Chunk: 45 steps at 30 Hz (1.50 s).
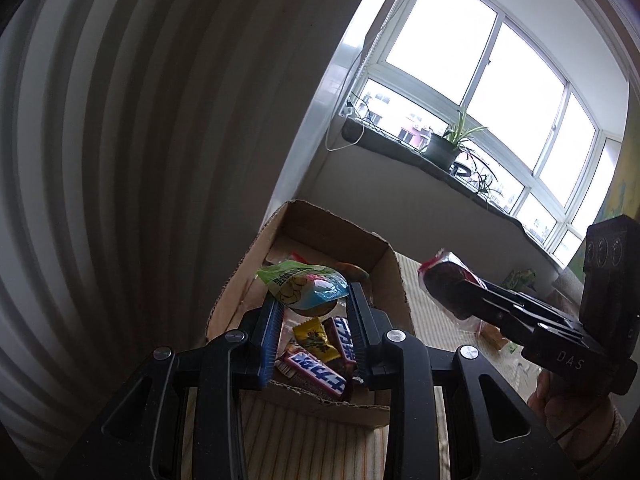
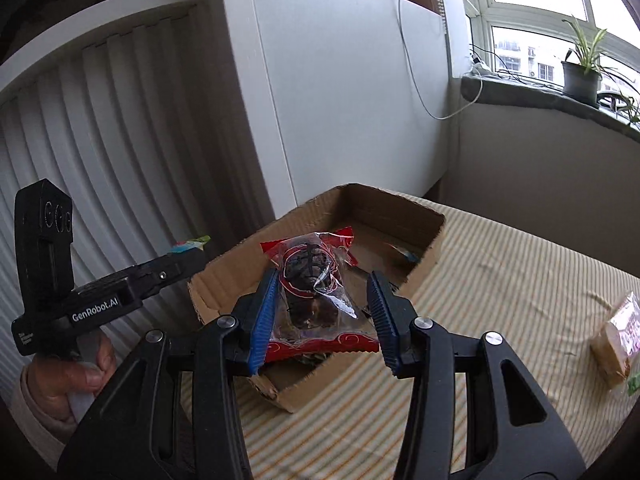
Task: Organize snacks
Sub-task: 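Carry the cup snack and red-wrapped cake into the box and release both, then move both open grippers back toward the green sweets beside the bread bag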
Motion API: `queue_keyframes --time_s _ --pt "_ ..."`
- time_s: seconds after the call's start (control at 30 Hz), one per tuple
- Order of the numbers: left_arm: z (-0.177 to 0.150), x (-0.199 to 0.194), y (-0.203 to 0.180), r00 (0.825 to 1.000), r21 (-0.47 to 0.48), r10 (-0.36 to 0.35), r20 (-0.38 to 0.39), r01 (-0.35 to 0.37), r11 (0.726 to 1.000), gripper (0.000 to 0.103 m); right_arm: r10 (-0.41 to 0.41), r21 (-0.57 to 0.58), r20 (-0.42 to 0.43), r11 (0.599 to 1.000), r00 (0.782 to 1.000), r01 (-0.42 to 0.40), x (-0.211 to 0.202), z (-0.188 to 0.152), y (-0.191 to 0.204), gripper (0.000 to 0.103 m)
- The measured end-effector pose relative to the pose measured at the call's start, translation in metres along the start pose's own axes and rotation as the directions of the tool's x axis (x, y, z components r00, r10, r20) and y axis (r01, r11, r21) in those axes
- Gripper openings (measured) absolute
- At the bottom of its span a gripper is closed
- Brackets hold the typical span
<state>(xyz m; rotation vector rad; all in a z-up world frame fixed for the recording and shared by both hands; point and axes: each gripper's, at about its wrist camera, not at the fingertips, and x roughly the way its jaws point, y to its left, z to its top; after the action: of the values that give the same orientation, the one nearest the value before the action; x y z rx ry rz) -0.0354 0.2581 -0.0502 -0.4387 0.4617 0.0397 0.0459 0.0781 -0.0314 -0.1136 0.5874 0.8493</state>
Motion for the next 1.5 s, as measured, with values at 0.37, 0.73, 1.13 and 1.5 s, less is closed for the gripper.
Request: queue_keyframes --time_s 0.37,0.73,1.13,1.5 --pt "0.002 0.006 0.001 0.991 0.023 0.132 -0.017 -0.132 0.991 0.068 -0.016 -0.028 -0.074 1.000 0.997 0.014 0.068 0.016 -0.006 0.062" --pt "0.015 -0.009 -0.023 0.986 0.105 0.162 0.041 -0.165 0.981 0.072 -0.109 0.007 -0.035 0.994 0.993 0.110 0.020 -0.027 -0.021 0.073" --pt "0.011 -0.028 -0.073 0.990 0.179 0.125 0.063 -0.135 0.975 0.078 -0.165 0.009 0.025 0.986 0.986 0.165 -0.035 -0.037 -0.030 0.079" --pt "-0.016 0.011 -0.176 0.996 0.300 -0.052 -0.079 0.073 0.951 0.078 -0.361 -0.021 0.063 0.931 0.930 0.363 -0.113 -0.088 -0.075 0.079"
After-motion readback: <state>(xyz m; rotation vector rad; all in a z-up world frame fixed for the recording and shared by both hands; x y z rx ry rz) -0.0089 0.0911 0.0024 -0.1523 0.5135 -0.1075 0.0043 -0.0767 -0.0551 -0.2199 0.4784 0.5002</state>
